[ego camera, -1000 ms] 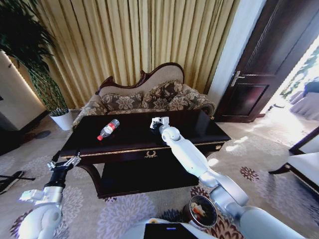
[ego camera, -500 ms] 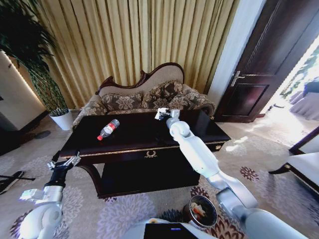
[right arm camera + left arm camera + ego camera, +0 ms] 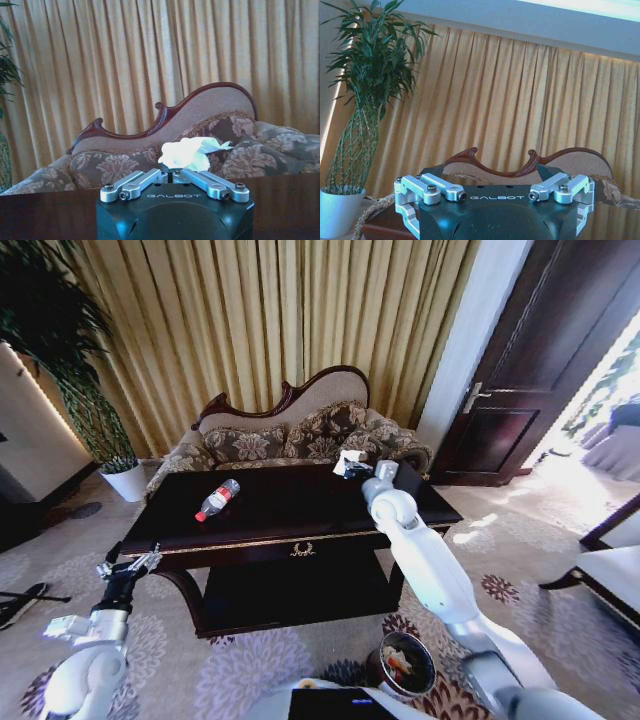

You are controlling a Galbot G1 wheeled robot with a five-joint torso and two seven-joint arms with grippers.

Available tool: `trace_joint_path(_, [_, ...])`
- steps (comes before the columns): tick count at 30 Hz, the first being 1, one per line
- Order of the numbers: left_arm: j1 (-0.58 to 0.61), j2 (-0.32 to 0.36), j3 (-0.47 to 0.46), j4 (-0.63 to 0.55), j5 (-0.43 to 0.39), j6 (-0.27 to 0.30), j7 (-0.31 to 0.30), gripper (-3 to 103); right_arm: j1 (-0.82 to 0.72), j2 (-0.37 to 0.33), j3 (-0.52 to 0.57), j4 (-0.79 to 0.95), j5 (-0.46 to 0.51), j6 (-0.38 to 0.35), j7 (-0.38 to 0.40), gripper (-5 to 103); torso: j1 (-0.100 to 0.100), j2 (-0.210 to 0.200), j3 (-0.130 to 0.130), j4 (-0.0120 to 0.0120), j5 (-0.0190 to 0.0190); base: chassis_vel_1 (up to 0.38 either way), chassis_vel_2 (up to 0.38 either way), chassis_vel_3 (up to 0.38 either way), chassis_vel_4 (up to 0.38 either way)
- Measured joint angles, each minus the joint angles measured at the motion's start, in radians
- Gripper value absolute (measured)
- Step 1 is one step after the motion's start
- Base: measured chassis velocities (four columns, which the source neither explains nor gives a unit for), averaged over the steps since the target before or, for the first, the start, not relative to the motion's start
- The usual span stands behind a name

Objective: Move to the front of the table and place the trash on the table into the trash bin.

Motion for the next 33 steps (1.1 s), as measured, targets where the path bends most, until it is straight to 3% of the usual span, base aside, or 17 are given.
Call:
trace_joint_path(11, [0.009, 0.0, -0.013, -0.008, -0.001, 0.001, -0.001, 100, -0.07, -0.005, 0.048, 0.065, 0.009, -0.002, 0.009, 0, 0.0, 0.0, 0.0, 0.0002, -0.0002, 0.167, -0.168, -0.177, 0.164])
trace_joint_path(23, [0.018, 0.001, -0.021, -0.017, -0.005, -0.001, 0.0, 100, -0.111, 0.0, 0.058, 0.104, 0.003, -0.001, 0.013, 0, 0.0, 0.0, 0.0, 0.0002, -0.0004, 0.314, -0.328, -0.314, 0.32])
trace_joint_path(33, [0.027, -0.002, -0.023, -0.016, -0.005, -0.007, 0.004, 100, -0.162, 0.026, 0.068, 0.082, -0.04, 0.035, 0.006, 0, -0.001, 0.001, -0.001, -0.0001, -0.0001, 0.217, -0.225, -0.215, 0.236])
